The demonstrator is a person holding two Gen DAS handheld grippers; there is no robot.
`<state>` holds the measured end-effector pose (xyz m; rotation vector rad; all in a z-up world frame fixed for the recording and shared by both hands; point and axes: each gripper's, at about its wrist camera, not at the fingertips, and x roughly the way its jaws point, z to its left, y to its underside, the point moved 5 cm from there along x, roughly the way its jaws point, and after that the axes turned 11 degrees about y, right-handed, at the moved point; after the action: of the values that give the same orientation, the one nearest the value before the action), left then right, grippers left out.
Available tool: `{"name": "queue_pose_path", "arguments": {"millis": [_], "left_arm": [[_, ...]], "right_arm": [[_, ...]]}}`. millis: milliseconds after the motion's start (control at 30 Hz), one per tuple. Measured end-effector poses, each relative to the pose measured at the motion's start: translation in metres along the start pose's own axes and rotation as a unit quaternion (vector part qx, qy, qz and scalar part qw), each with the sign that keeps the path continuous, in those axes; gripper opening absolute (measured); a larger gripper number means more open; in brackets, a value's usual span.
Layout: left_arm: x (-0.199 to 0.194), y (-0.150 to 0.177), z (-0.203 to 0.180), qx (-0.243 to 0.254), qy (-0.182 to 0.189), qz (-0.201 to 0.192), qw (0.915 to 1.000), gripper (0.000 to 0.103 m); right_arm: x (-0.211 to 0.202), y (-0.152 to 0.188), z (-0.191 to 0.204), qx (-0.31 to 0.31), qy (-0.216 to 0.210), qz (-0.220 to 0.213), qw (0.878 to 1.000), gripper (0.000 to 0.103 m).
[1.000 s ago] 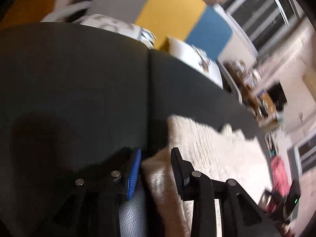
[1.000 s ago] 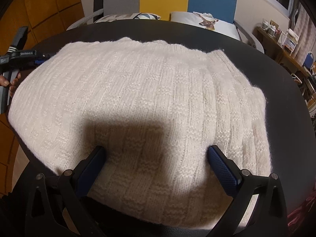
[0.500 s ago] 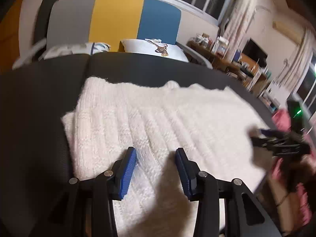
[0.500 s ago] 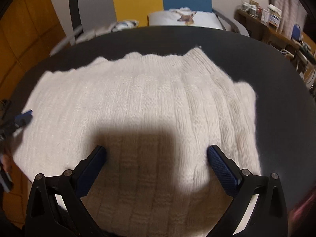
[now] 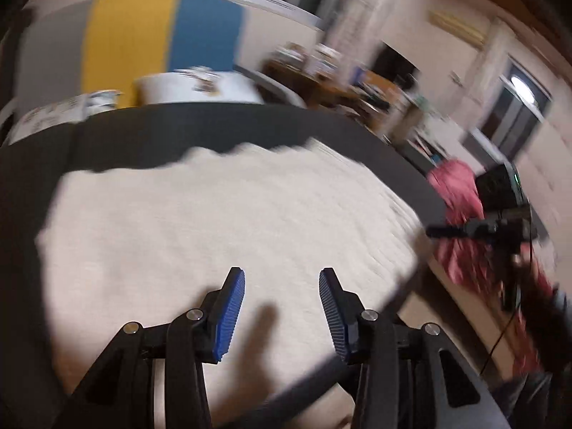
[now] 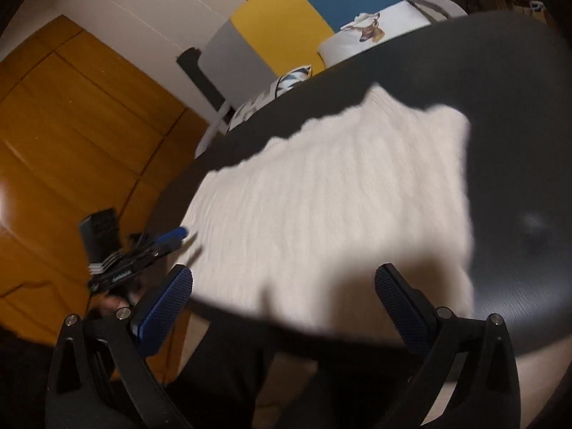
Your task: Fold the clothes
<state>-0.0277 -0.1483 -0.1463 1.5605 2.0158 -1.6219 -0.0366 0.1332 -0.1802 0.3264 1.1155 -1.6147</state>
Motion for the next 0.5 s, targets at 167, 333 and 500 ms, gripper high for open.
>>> {"name": "queue_pose_path", "arguments": {"millis": [167, 333, 500], "left_arm": [[0.049, -0.007, -0.034, 0.033, 0.031, 0.047, 0.9979, 0.044], [0.073, -0.018, -0.048, 0.023, 0.059, 0.059, 0.9962, 0.044], [0.084, -0.016, -0.054, -0.004, 0.126, 0.073, 0.9893, 0.042]], "right_arm": [[-0.012, 0.018, -0.026, -0.037, 0.013, 0.018, 0.999, 0.103], [-0.006, -0.003, -0.050, -0.026, -0.019, 0.010, 0.999, 0.103], [0.009, -0.015, -0.044, -0.048, -0.129, 0.065, 0.988, 0.103]]}}
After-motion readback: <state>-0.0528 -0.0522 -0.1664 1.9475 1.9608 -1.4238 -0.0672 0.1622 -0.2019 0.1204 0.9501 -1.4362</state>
